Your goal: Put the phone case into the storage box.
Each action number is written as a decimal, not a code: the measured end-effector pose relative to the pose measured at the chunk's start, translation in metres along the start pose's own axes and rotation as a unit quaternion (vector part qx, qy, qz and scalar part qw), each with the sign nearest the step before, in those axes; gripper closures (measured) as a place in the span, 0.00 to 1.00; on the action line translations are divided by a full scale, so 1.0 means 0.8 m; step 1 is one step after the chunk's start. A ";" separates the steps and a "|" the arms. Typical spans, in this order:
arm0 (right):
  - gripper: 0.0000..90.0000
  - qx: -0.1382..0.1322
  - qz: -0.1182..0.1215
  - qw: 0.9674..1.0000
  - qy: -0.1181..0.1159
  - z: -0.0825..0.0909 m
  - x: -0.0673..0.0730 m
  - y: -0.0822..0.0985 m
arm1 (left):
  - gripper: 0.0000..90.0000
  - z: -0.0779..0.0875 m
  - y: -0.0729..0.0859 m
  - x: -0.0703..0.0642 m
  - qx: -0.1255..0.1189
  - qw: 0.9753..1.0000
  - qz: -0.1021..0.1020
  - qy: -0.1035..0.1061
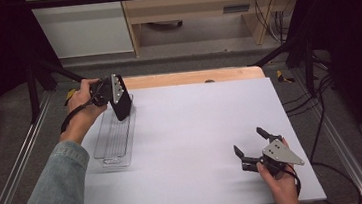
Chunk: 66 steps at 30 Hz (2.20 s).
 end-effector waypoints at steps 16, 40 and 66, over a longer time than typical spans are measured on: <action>0.06 0.001 0.001 1.000 -0.001 -0.001 0.001 0.001 | 0.98 -0.002 0.001 0.001 0.001 1.000 0.005 0.003; 0.06 0.002 -0.001 1.000 -0.002 -0.001 0.001 0.001 | 0.96 -0.008 -0.009 0.000 0.009 1.000 0.002 0.006; 0.06 0.001 -0.006 1.000 -0.001 -0.001 0.000 0.001 | 0.95 -0.017 -0.006 0.003 0.023 1.000 0.000 0.006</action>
Point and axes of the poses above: each handheld gripper's, and its own axes: z roughly backward along the jaws, y roughly out of its underside, x roughly to its left, the point moved 9 cm from there along -z, roughly forward along the jaws, and after that the axes turned 12 degrees about z, right-handed, at the moved point
